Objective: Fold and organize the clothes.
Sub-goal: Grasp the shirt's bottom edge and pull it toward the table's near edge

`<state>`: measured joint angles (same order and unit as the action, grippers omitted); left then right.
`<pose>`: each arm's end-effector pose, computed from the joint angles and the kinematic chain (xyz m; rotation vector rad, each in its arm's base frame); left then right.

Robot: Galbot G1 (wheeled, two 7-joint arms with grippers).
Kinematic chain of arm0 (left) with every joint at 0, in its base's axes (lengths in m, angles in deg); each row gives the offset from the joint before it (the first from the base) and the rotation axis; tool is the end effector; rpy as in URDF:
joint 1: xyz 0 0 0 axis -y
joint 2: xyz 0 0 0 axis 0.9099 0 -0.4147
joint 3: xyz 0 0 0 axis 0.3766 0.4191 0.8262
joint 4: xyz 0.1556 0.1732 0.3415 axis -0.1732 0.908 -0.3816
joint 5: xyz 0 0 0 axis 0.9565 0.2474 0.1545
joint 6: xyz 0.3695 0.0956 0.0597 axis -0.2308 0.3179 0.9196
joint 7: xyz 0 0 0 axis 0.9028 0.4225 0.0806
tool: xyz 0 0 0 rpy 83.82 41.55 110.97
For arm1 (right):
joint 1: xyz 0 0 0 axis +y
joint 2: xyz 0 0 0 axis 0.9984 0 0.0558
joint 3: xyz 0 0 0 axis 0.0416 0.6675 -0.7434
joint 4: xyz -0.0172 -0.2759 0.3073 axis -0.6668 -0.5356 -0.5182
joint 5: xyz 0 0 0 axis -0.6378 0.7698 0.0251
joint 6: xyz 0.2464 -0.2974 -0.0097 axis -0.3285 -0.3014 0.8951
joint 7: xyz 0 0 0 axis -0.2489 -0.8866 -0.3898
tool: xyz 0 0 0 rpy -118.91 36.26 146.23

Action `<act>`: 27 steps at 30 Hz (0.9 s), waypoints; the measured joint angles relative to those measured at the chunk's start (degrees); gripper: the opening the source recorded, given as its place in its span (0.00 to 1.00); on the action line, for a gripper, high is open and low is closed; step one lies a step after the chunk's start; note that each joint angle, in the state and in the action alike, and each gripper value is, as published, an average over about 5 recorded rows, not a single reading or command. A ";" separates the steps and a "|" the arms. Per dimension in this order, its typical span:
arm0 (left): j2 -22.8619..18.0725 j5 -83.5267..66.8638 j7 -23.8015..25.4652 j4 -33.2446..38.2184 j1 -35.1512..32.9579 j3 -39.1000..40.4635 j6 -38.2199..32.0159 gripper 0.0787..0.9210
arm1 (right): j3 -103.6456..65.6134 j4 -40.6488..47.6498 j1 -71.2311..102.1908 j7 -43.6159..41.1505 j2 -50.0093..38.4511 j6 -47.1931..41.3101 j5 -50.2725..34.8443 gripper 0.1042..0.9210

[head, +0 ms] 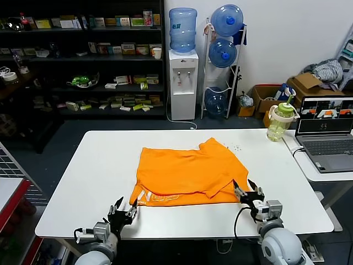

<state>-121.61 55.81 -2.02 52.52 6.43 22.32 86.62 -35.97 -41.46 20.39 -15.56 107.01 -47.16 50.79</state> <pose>0.2232 0.0519 -0.4221 -0.1555 -2.7096 0.0094 0.2655 -0.1220 -0.4001 0.0815 -2.7006 -0.0520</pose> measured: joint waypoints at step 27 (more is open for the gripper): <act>-2.82 -2.96 0.88 -3.66 4.42 1.12 0.69 0.78 | -0.19 1.78 1.58 -2.51 -0.59 -2.36 -1.95 0.66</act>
<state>-124.43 52.86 -1.13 48.85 10.86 23.44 87.31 -36.16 -39.67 21.97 -18.08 106.42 -49.52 48.84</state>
